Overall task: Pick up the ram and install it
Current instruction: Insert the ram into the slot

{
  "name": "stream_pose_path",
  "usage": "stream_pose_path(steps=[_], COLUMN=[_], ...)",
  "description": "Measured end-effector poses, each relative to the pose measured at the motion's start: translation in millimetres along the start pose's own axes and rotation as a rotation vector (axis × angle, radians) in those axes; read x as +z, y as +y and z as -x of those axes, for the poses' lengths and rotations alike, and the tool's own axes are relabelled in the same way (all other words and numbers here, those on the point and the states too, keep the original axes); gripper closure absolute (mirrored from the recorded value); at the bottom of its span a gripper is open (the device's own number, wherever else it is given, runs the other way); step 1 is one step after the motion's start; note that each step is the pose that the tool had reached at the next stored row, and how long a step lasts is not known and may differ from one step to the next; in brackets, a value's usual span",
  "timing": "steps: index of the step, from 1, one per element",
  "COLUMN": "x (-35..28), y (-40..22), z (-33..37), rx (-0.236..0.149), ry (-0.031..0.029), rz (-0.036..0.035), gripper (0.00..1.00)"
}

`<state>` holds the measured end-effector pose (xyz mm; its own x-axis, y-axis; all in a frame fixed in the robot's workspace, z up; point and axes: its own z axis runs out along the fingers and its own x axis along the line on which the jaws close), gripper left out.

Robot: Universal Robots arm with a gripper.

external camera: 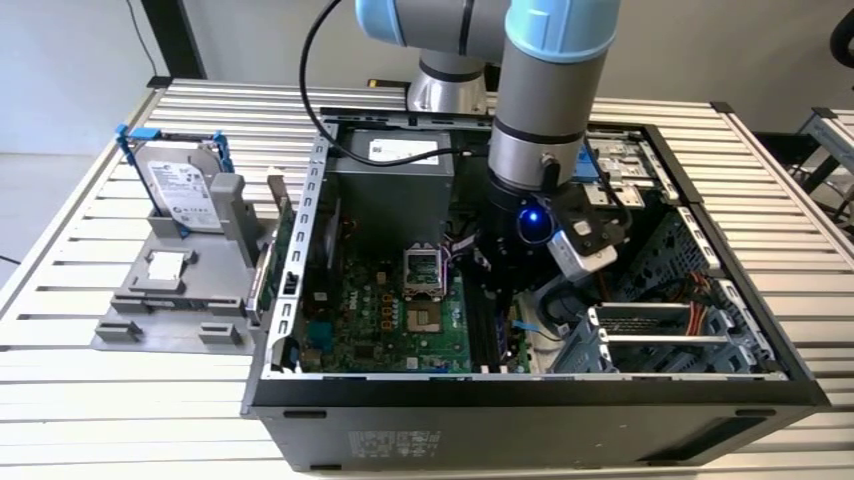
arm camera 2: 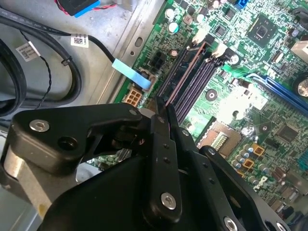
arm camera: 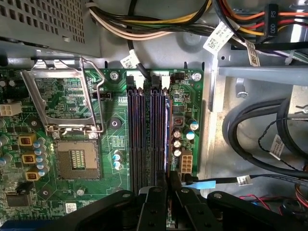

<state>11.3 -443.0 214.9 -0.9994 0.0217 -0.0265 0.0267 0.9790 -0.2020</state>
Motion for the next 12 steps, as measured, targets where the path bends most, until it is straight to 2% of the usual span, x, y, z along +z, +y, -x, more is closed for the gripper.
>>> stream_pose_path(steps=[7,12], x=[1.7,1.5], y=[0.4,0.0], z=[0.3,0.4], rx=[0.0,-0.002], ry=[0.0001,0.0002], rz=[-0.0028,-0.0024], gripper=[1.0,1.0])
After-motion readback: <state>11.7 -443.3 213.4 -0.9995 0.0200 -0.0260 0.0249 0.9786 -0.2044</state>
